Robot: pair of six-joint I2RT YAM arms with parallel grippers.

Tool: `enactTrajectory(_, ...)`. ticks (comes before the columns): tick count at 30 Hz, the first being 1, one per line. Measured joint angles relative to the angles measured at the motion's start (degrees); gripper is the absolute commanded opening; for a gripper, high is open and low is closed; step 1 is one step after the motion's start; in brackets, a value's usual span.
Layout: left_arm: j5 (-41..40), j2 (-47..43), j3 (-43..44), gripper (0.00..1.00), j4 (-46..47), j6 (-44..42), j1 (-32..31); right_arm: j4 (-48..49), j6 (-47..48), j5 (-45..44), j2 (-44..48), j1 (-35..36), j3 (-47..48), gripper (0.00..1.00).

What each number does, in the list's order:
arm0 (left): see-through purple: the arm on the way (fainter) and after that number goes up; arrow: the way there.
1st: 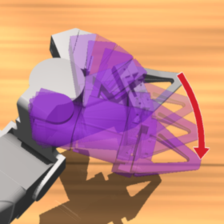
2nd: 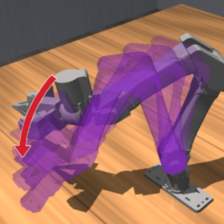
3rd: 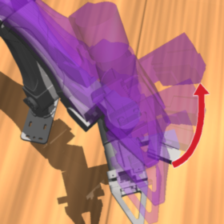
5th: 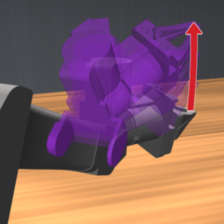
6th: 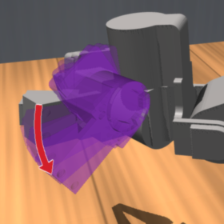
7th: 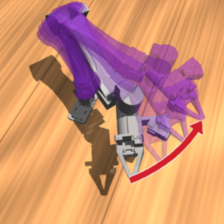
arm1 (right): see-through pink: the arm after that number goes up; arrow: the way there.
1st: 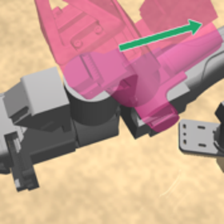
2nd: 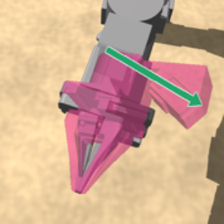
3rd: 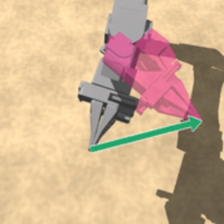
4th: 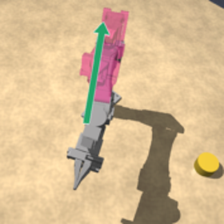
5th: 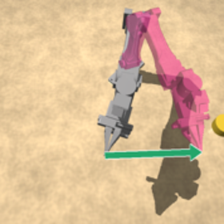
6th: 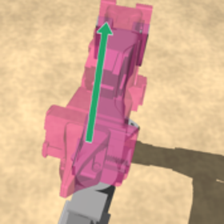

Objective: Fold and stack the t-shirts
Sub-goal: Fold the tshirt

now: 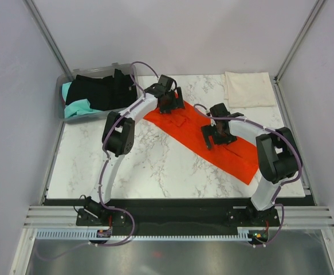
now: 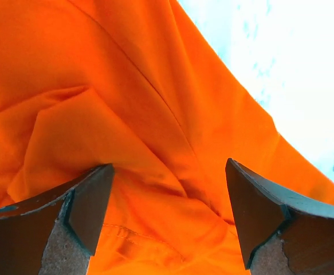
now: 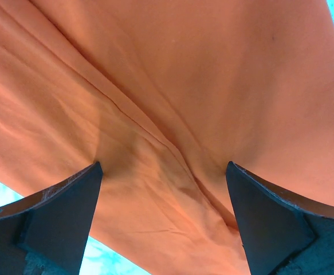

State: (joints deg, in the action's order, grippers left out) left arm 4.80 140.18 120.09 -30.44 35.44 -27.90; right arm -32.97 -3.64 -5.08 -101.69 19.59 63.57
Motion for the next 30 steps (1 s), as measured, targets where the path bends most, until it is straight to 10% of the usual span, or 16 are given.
enactTrajectory(30, 11.23, 13.11, 18.45, 0.96, 9.55, -7.91, 6.56, 9.64, -45.59, 3.98, -2.91, 17.46, 3.37, 0.98)
